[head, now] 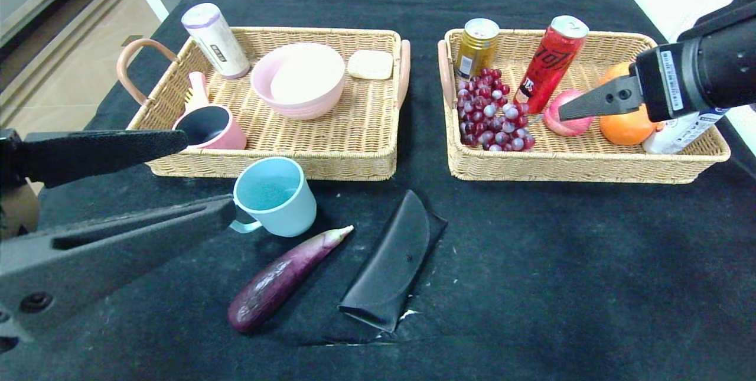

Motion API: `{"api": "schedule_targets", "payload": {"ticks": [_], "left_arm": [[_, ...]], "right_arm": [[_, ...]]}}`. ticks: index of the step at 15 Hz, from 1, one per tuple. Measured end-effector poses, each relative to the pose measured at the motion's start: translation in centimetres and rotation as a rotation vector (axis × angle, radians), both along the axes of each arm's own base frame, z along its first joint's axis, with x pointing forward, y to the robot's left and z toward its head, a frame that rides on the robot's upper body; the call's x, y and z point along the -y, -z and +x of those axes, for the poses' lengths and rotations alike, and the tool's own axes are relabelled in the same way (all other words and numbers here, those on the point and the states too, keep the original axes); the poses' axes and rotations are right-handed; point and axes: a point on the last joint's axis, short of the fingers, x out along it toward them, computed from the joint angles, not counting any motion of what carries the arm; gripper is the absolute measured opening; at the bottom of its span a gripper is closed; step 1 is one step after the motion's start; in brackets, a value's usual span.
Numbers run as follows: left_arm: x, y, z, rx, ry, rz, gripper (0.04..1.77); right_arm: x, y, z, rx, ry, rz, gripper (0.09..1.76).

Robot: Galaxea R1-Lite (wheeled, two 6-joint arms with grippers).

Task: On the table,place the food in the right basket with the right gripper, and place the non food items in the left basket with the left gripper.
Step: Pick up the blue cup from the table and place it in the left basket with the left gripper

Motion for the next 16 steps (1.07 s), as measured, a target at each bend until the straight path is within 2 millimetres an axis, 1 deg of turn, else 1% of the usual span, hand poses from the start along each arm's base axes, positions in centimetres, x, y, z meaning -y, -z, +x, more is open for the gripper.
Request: {"api": "schedule_targets", "payload": {"ticks": [2, 5, 9, 12, 16], "left_arm": [[0.1, 0.1, 0.2, -0.006, 0.0, 0.004, 1.72], [0.3, 0.2, 0.4, -0.013, -0.002, 0.008, 1.72], [0.3, 0.2, 0.4, -0.014, -0.007, 0.009, 1.72], [0.2, 0.0, 0.4, -0.011, -0.008, 0.006, 1.72], [0.2, 0.1, 0.4, -0.013, -0.008, 0.007, 1.72]], "right_arm": [[0.9, 0.1, -1.1, -0.014, -0.041, 0.018, 1.7], [2.8, 0.1, -2.7, -0.031, -0.156, 0.071, 1.7], [5.1, 0.1, -4.3, -0.031, -0.252, 0.139, 1.7], [6.0, 1.2, -5.1, -0.016, -0.305, 0.121, 1.7], [6.3, 3.3, -5.5, 0.066, -0.325, 0.107, 1.7]]}}
